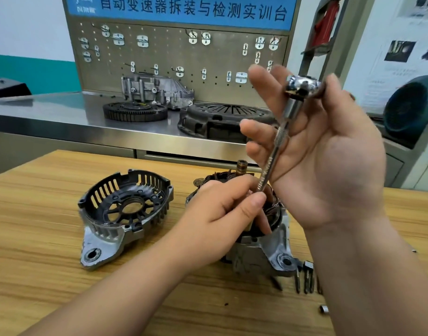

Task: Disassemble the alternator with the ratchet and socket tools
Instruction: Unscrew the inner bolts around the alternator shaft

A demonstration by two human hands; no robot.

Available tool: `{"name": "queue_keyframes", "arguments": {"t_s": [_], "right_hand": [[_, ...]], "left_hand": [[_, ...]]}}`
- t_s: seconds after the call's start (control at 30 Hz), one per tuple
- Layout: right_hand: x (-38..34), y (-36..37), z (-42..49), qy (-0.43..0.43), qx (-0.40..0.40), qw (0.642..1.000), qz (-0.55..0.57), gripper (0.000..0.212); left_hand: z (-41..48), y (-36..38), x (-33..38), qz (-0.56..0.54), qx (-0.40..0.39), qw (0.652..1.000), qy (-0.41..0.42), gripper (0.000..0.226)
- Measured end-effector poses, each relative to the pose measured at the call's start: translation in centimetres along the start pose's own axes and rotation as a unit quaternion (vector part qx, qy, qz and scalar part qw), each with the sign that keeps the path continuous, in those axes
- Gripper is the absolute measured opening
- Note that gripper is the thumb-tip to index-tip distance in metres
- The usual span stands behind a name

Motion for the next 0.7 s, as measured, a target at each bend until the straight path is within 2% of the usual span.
{"name": "queue_keyframes", "arguments": {"t_s": [0.07,0.13,0.27,0.33,0.47,0.57,0.7], "right_hand": [[0.0,-0.2,0.0,-0.002,0.0,1.0,0.001,0.043],[-0.3,-0.2,-0.1,-0.042,0.009,0.999,-0.028,0.038],[-2.2,0.6,-0.6,-0.176,0.025,0.967,-0.182,0.034],[-2.6,0.8,-0.8,-0.198,0.015,0.957,-0.214,0.034],[-1.3,0.4,-0.2,-0.096,0.004,0.991,-0.093,0.035],[-0.6,0.3,0.1,-0.017,-0.014,1.0,-0.02,0.039],[0.0,0.5,0.0,0.008,-0.039,0.999,-0.001,0.039]], "left_hand": [[0.0,0.0,-0.1,0.021,-0.002,1.0,0.004,0.038],[0.1,0.0,-0.2,0.022,0.003,1.0,0.003,0.038],[-0.1,0.0,-0.5,0.023,0.025,0.999,-0.016,0.029],[-0.2,-0.1,-0.4,0.026,0.032,0.999,-0.017,0.028],[-0.1,-0.3,-0.3,-0.007,0.035,0.999,-0.006,0.039],[0.0,0.0,0.0,-0.023,0.014,1.0,0.005,0.043],[0.0,0.0,0.0,-0.013,0.001,1.0,0.01,0.042]]}}
Point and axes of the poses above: each hand's wrist, its own z-axis towards the middle knuckle, its own y-axis out of the palm, x = y × z, the point moved 7 cm from there along z, towards the middle knuckle
